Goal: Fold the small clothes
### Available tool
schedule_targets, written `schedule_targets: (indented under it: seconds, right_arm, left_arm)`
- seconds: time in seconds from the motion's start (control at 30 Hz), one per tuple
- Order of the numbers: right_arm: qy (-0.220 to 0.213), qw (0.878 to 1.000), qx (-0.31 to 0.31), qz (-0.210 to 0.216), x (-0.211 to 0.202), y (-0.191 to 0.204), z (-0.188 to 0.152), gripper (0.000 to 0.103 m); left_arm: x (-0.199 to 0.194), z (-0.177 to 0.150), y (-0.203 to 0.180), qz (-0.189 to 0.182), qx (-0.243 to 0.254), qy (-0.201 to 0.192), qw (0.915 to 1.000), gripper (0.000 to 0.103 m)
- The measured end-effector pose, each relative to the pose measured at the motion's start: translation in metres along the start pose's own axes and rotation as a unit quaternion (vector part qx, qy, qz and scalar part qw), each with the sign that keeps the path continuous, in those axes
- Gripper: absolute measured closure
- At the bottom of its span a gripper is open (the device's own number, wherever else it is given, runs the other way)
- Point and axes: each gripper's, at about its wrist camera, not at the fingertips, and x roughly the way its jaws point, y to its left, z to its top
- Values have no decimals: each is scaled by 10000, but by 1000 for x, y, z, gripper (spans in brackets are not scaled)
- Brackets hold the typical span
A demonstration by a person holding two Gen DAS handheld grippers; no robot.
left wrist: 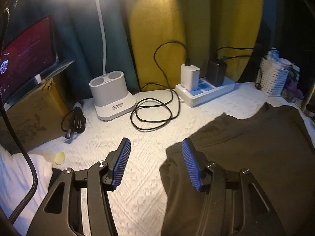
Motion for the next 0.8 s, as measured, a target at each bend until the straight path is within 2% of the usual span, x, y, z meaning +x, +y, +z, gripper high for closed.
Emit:
schedule_targets:
  seconds: [0.23, 0.4, 0.67, 0.8]
  right_arm:
    - [80, 9997, 153, 198, -16, -8, -28, 46]
    - [220, 9968, 370, 669, 0, -13, -39, 46]
    - [213, 9947, 340, 942, 37, -4, -18, 47]
    - [314, 9933, 174, 1096, 55, 16, -6, 47]
  left_arm:
    - [-24, -23, -3, -84, -35, -2, 10000, 48]
    - [-20, -37, 0, -69, -125, 186, 9997, 48]
    - [-13, -41, 0, -53, -147, 283, 9995, 48]
    - [-5, -42, -3, -114, -125, 351, 9992, 48]
